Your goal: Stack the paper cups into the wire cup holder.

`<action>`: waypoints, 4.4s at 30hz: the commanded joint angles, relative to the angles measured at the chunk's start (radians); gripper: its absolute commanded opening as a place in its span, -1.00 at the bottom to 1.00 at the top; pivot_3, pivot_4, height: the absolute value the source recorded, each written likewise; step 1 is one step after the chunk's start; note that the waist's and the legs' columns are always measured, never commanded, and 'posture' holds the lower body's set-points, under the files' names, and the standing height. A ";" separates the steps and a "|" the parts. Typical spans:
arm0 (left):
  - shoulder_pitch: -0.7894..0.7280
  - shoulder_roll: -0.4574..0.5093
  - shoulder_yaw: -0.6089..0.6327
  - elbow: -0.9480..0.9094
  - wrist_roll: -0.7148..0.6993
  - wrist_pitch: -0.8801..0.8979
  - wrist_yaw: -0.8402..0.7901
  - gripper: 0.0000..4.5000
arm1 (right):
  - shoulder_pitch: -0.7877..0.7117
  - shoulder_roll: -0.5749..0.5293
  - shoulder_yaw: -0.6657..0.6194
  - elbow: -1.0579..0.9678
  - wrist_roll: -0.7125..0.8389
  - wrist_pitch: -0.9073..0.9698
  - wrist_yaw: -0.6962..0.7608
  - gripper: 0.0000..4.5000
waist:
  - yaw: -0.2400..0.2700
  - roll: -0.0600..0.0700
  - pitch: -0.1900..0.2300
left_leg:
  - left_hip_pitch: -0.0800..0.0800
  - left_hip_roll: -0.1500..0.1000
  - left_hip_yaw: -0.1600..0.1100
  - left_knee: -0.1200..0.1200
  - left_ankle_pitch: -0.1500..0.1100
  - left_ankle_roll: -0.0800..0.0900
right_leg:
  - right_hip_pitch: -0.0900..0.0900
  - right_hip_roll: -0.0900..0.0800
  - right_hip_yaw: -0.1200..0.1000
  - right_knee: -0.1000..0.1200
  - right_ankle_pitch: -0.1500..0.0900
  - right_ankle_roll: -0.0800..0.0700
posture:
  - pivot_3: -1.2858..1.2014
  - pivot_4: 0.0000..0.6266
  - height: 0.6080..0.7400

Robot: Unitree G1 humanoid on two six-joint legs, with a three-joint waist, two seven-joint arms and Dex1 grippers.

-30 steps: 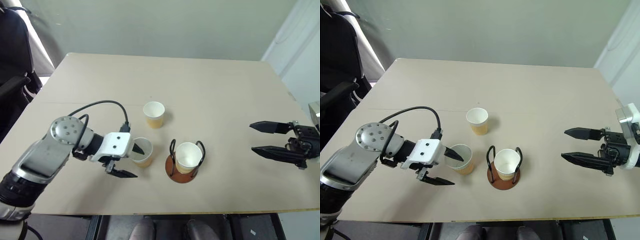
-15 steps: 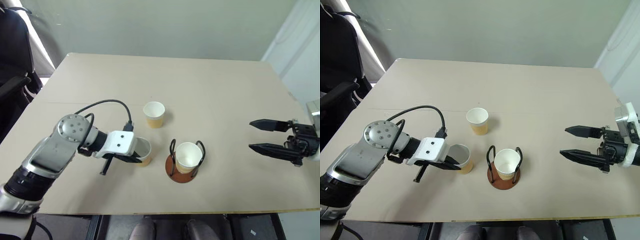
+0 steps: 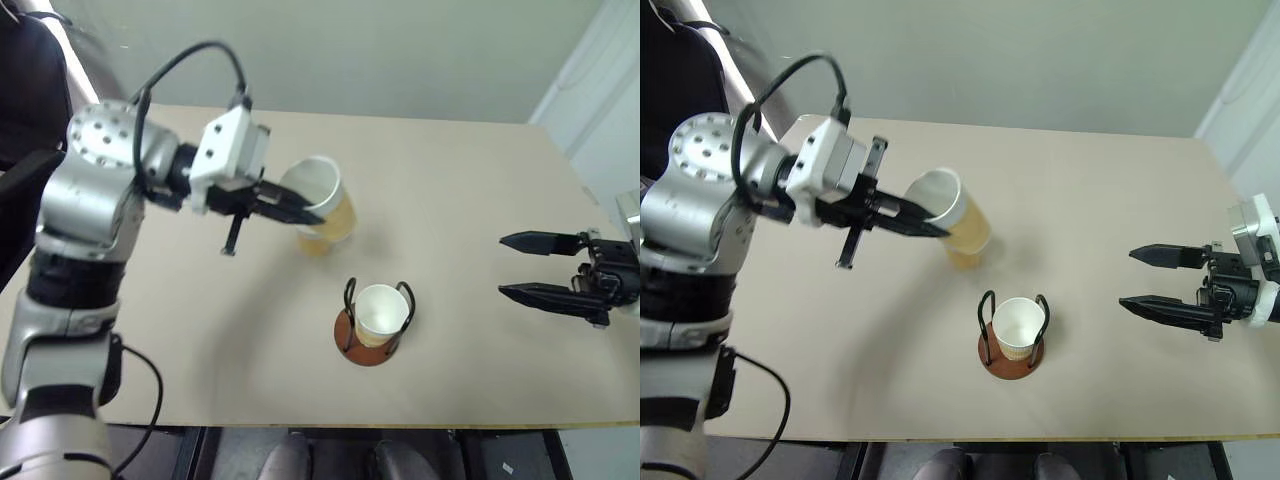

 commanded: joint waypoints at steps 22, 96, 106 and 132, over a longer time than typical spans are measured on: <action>0.063 0.013 -0.320 -0.178 -0.162 -0.120 -0.072 -0.99 | 0.087 -0.019 -0.072 -0.101 0.019 0.004 -0.058 1.00 | 0.009 0.000 0.000 | -0.004 -0.001 0.003 0.004 -0.002 0.004 | 0.000 -0.001 0.001 0.002 -0.002 0.005 | 0.03 -0.52 1.00; 0.065 -0.240 -0.179 0.597 0.495 -0.487 0.334 0.91 | 0.086 -0.013 -0.025 -0.132 0.027 -0.020 -0.119 1.00 | 0.035 0.001 -0.001 | -0.011 -0.003 0.002 0.016 -0.004 0.007 | -0.003 -0.003 -0.001 0.002 -0.002 0.008 | 0.03 -0.52 1.00; 0.045 -0.258 -0.170 0.697 0.545 -0.554 0.387 -0.57 | 0.107 -0.005 -0.046 -0.148 0.027 -0.016 -0.122 1.00 | 0.029 0.001 -0.001 | -0.011 -0.002 0.003 0.016 -0.004 0.007 | -0.003 -0.001 0.001 0.003 -0.002 0.009 | 0.03 -0.52 1.00; 0.020 0.056 -0.129 -0.130 -0.266 -0.100 -0.072 -0.99 | 0.068 -0.020 -0.009 -0.103 -0.021 -0.046 -0.087 1.00 | 0.032 0.002 -0.001 | -0.010 -0.003 0.003 0.016 -0.004 0.007 | -0.003 -0.003 0.000 0.002 -0.002 0.009 | 0.03 -0.52 1.00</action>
